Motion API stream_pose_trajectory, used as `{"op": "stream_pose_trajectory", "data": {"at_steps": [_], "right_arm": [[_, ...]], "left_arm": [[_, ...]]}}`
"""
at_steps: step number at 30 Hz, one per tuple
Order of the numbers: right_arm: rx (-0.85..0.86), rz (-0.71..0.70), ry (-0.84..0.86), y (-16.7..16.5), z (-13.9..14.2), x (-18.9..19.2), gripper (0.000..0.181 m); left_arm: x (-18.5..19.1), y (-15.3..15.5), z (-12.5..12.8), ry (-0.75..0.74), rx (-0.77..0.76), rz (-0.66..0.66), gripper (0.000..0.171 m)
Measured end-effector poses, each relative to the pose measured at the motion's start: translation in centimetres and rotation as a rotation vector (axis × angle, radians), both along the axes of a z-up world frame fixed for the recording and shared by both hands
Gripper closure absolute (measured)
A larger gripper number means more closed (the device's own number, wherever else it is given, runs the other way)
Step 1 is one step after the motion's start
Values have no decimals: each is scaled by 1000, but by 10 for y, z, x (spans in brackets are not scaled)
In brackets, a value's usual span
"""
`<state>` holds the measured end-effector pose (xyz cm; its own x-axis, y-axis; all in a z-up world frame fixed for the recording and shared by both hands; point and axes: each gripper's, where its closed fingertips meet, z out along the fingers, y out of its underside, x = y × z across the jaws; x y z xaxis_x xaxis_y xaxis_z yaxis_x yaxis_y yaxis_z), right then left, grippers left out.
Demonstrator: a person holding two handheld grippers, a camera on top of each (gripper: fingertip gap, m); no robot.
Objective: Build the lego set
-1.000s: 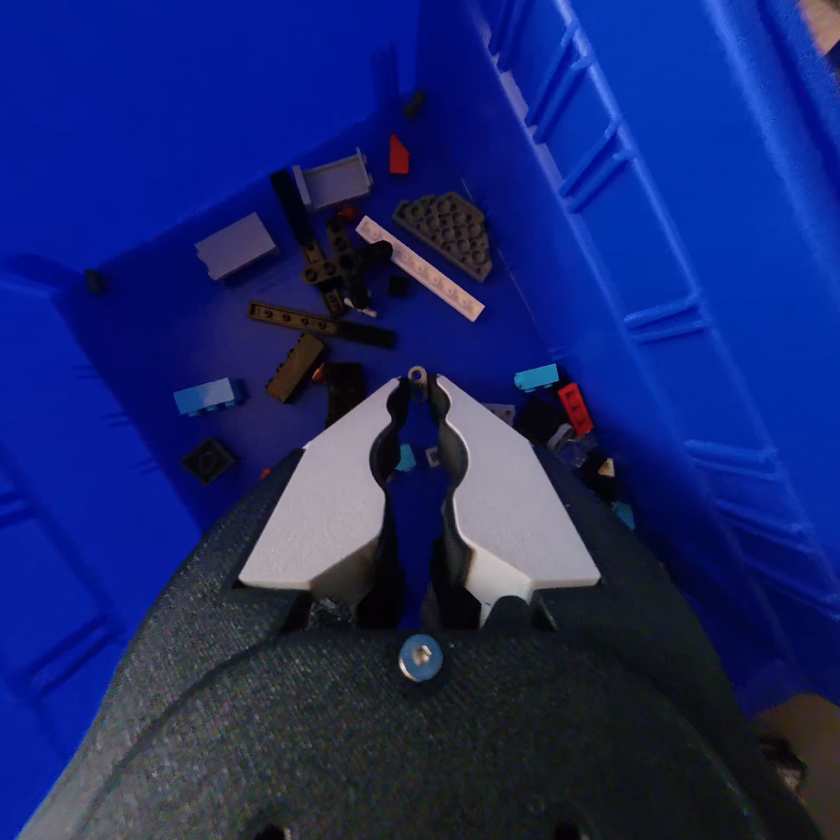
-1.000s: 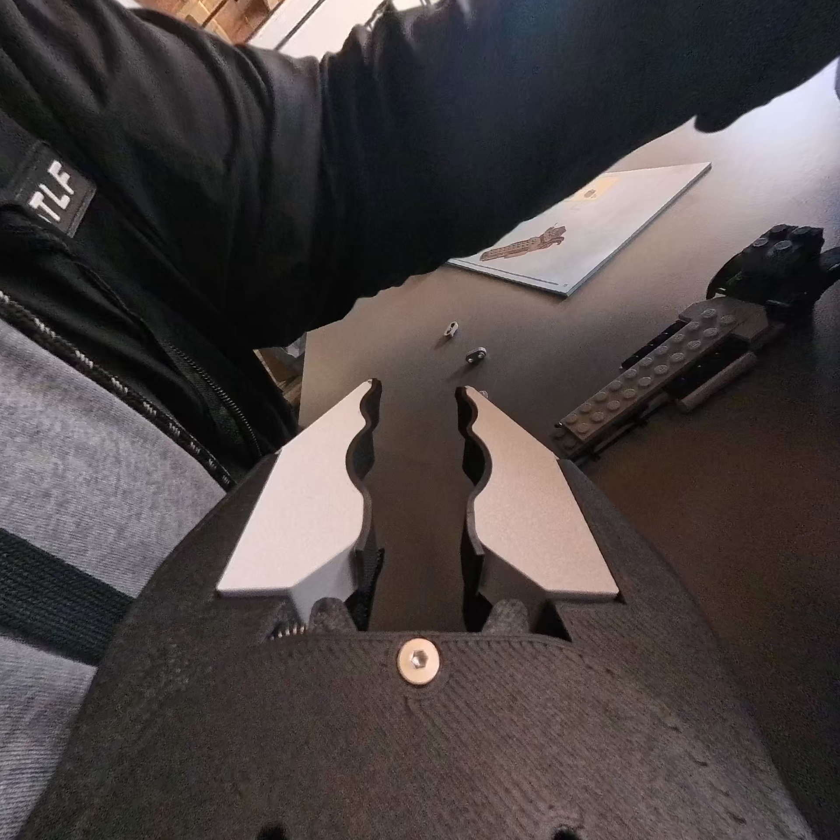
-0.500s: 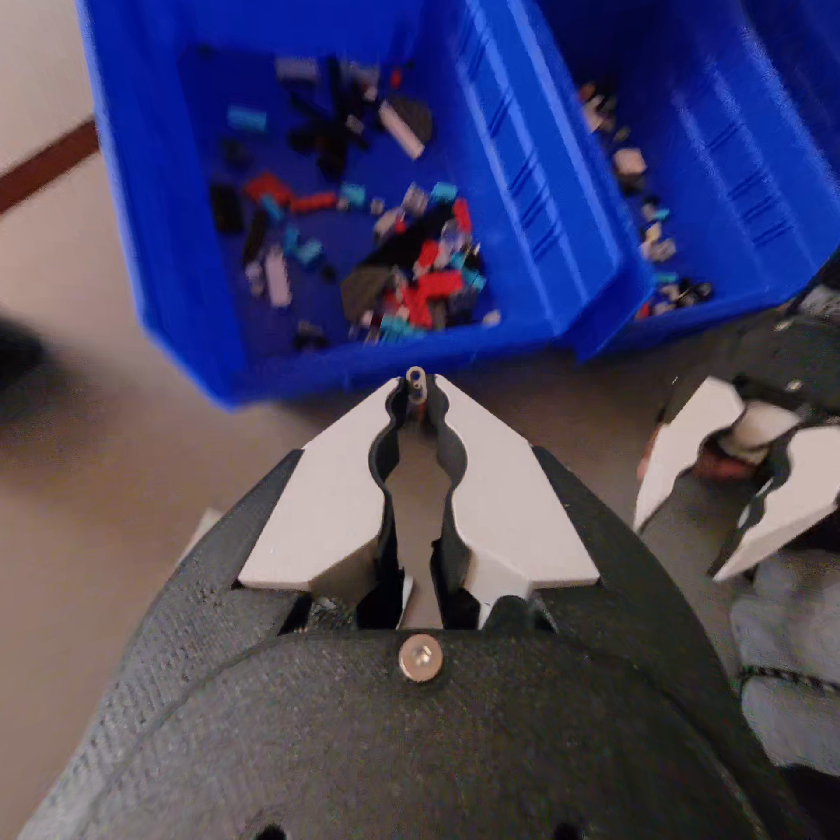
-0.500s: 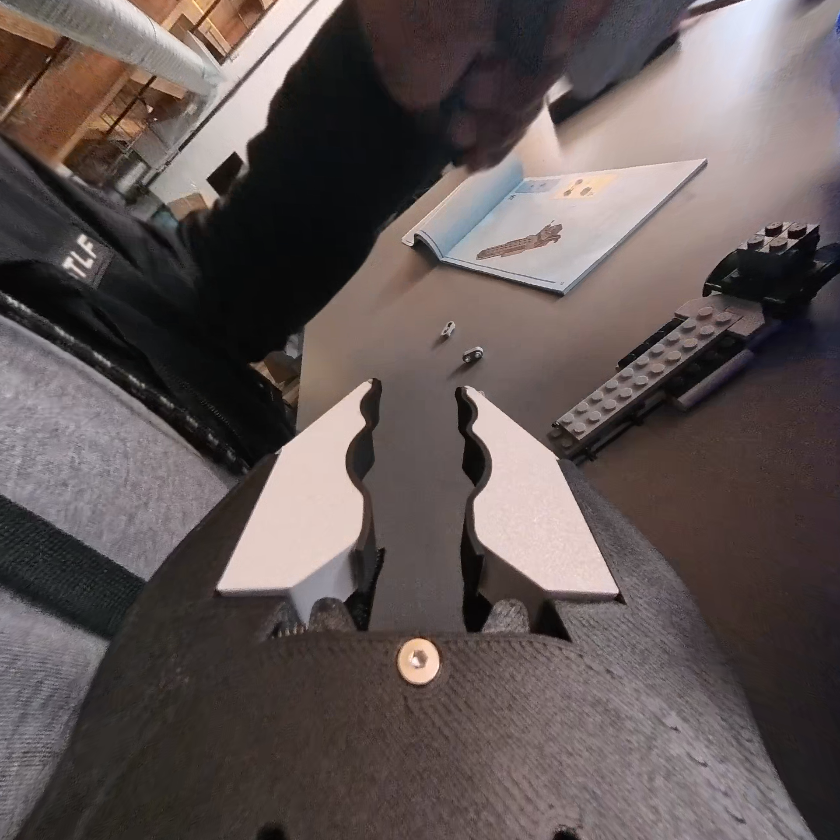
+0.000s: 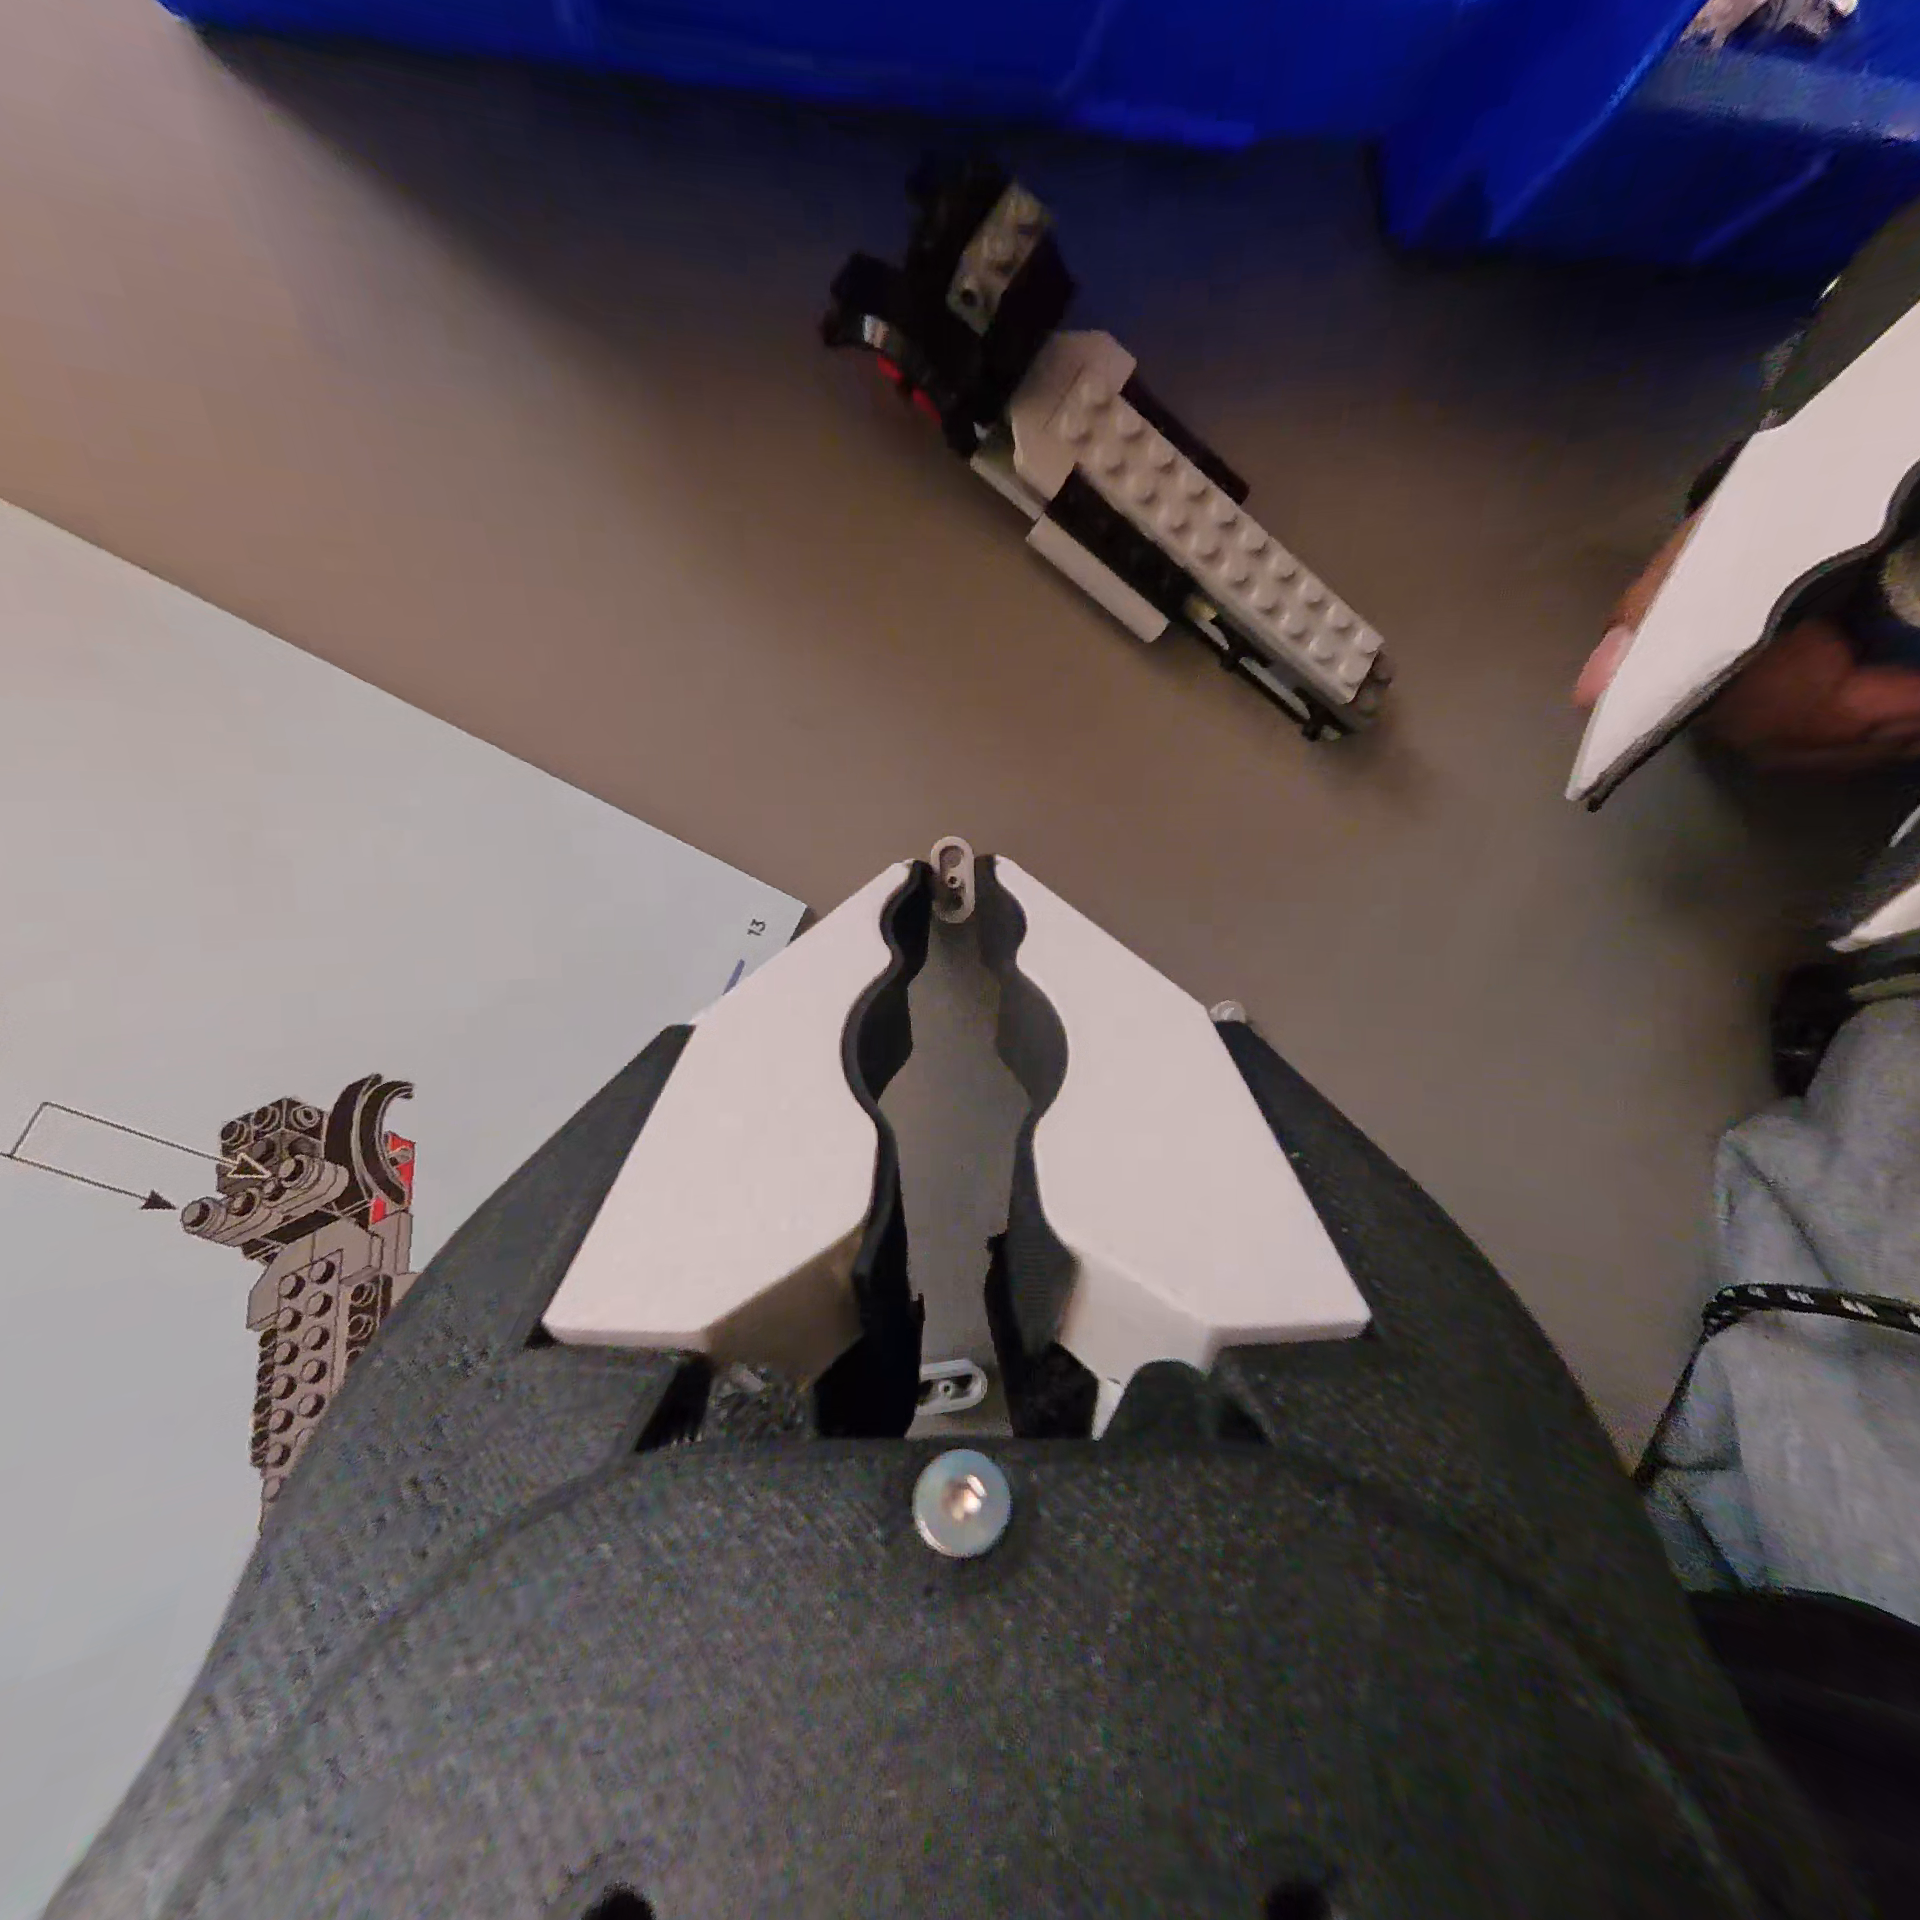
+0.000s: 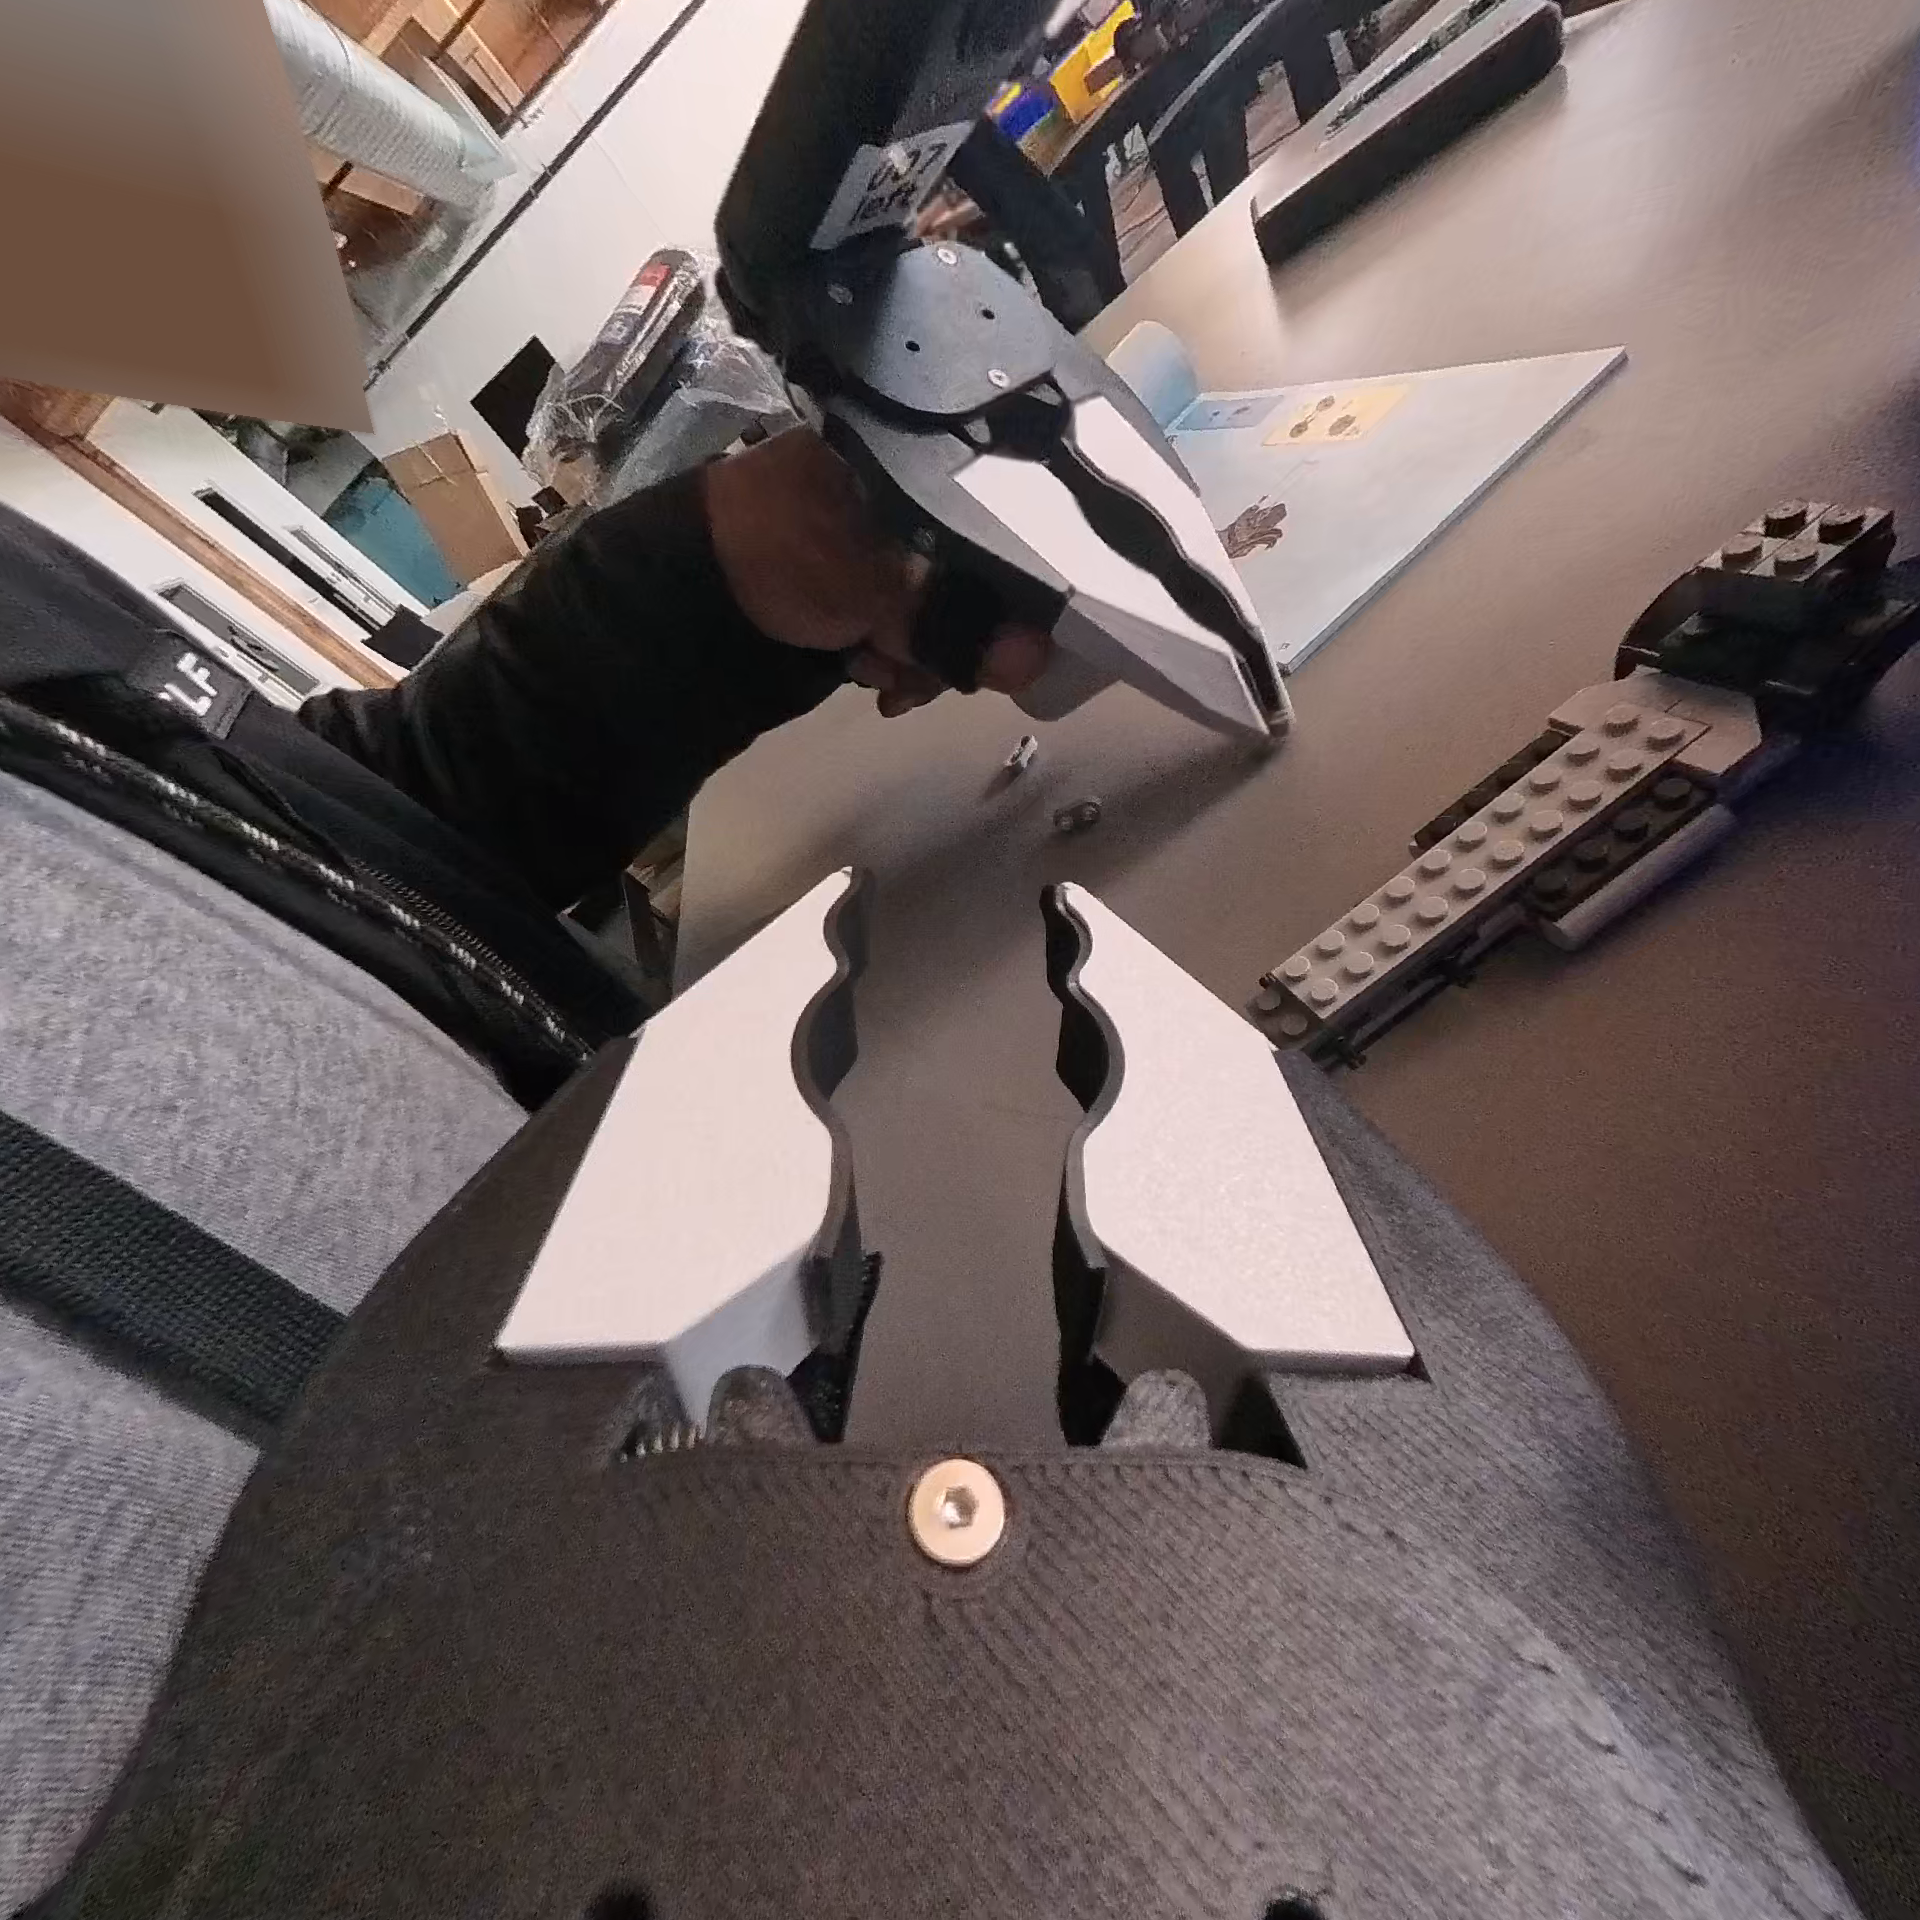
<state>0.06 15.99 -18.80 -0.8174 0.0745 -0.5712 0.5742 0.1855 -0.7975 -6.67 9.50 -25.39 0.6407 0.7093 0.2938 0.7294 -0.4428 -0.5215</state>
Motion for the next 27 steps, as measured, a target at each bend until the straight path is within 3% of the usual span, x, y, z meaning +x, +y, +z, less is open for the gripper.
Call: {"op": "stream_pose_trajectory", "data": {"at_steps": [8,14,19,22,27], "right_arm": [[-7,3,0,0,1,1,147],[-6,3,8,0,1,1,147],[-7,4,12,1,2,2,146],[-11,4,5,1,2,1,146],[-16,9,1,1,3,2,146]], "left_arm": [[1,5,9,-9,26,-39,152],[-35,18,64,126,118,-65,149],[-91,53,101,243,170,-126,149],[-123,80,99,246,144,-182,149],[-168,122,71,187,56,-254,148]]}}
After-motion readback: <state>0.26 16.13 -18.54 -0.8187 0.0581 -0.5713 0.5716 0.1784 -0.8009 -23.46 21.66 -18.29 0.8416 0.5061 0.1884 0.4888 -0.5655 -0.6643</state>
